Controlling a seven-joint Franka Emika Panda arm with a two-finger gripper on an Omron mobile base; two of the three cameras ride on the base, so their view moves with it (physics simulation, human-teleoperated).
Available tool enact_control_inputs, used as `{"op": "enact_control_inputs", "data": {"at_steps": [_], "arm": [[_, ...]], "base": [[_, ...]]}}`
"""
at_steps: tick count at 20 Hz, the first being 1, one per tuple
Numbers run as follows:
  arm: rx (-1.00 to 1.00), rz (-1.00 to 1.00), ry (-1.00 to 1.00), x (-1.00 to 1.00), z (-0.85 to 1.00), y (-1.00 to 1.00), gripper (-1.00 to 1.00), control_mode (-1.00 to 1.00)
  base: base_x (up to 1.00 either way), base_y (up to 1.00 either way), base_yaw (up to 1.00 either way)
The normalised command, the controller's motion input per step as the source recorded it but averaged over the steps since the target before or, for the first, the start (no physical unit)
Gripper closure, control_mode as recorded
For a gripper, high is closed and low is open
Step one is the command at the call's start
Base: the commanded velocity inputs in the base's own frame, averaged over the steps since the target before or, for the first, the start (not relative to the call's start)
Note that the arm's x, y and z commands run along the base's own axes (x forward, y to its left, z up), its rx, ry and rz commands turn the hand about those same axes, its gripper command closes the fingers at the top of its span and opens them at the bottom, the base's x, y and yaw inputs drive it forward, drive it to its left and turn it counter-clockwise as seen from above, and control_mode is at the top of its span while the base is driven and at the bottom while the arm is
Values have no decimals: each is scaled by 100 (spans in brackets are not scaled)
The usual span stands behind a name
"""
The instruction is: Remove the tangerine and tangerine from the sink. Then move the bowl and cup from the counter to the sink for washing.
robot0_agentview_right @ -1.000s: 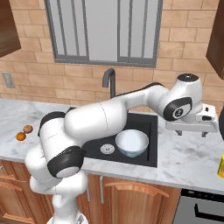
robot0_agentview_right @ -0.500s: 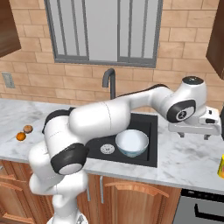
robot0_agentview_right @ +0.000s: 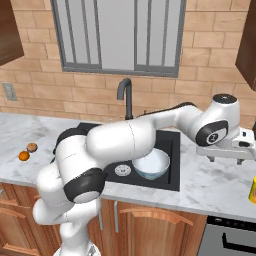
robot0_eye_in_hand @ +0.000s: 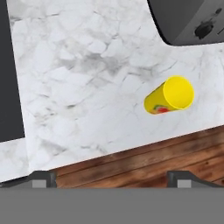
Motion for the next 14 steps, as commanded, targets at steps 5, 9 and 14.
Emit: {"op": "enact_control_inputs", "data": {"at_steps": [5,9,14], "arm": [[0,-4,0,0,-15,-14,-100,-100],[0,-6,1,1,-14,-16,-100,-100],[0,-10,4,5,-10,-15,-100,-100]], "base": [[0,0,0],[0,0,0],[0,0,0]]}}
